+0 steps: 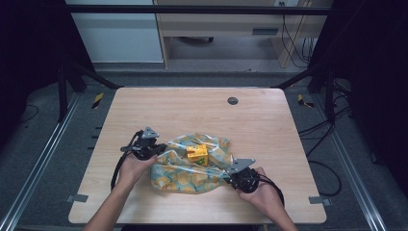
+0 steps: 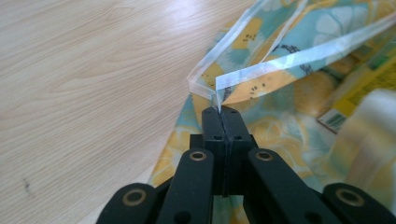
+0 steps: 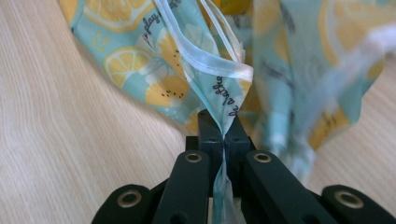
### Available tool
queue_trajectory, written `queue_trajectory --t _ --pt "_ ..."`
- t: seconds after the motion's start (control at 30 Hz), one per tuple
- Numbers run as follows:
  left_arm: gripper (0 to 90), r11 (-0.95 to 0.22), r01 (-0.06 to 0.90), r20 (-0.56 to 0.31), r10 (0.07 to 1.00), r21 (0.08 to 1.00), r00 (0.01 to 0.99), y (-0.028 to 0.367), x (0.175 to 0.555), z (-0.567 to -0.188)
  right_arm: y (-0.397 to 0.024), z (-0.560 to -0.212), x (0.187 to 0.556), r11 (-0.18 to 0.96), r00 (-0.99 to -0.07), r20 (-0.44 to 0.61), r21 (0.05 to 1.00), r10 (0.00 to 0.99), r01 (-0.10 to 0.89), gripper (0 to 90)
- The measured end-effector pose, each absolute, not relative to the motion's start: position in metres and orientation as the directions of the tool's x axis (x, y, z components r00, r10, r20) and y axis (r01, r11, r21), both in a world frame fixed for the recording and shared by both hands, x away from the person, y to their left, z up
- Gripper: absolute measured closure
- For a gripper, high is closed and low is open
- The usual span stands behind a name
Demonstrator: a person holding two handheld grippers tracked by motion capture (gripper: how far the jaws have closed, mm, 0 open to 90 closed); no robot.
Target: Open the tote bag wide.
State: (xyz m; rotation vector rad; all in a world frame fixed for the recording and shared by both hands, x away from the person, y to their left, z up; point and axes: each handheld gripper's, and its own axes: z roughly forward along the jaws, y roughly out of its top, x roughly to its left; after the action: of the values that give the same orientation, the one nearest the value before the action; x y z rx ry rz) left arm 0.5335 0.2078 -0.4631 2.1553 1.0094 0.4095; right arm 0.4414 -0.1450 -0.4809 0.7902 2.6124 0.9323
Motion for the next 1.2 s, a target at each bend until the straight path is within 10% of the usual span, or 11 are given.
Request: queue_trajectory --t 1.2 --pt "90.0 -0.454 0.562 0.000 0.778 0.691 0.629 0.213 0.540 -0.476 -0.158 -0.491 0.437 0.635 -0.817 -0.007 0.633 0.576 0.442 90.0"
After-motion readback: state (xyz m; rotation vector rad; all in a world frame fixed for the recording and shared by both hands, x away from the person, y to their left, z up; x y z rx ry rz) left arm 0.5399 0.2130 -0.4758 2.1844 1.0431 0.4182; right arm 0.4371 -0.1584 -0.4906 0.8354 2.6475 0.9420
